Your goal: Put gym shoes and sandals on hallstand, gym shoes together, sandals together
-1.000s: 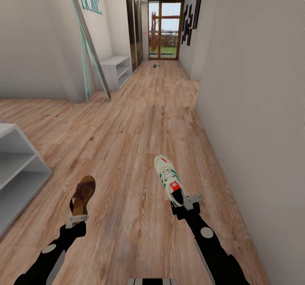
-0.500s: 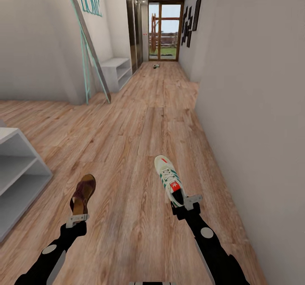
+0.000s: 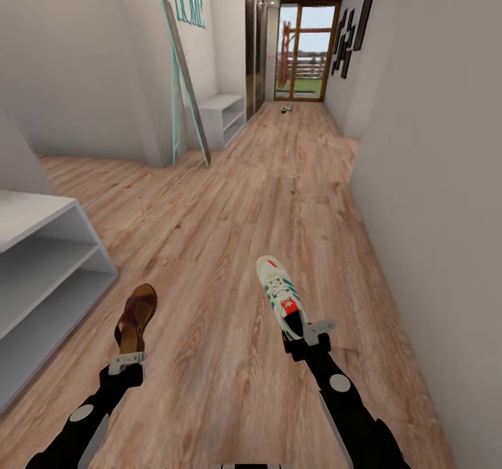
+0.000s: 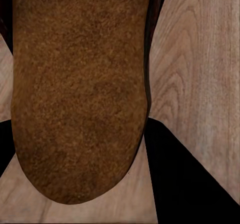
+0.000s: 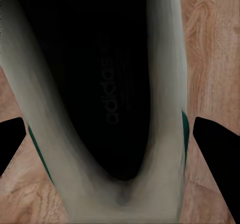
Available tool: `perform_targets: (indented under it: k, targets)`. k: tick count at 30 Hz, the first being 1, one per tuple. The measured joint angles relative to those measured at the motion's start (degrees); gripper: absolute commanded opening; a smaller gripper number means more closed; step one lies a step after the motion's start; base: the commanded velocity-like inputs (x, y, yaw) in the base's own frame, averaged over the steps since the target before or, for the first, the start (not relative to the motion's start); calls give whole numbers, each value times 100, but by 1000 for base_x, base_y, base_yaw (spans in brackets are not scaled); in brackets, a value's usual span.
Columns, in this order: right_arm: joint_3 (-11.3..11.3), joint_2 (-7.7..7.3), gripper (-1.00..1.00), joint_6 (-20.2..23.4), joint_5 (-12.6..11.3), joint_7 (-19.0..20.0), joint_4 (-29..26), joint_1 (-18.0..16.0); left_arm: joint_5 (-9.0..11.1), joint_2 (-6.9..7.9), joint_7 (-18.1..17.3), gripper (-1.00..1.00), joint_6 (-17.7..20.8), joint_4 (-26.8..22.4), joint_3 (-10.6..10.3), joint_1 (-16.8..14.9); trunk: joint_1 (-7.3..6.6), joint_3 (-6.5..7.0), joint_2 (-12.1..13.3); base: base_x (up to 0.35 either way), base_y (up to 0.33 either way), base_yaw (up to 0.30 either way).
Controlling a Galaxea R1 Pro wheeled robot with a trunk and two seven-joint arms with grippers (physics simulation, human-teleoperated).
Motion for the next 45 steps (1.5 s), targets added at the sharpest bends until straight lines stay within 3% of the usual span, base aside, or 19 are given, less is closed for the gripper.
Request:
perform_targets:
  k: [27, 45]
  targets:
    - [-3, -6, -100, -17, -3, -103, 0, 0, 15, -18, 8, -100, -9, -2, 1, 0, 0, 31, 0, 0, -2, 271]
    - [-6, 11, -100, -25, -19, -96, 61, 0, 31, -19, 17, -100, -9, -2, 5, 0, -1, 69, 0, 16, -240, 268]
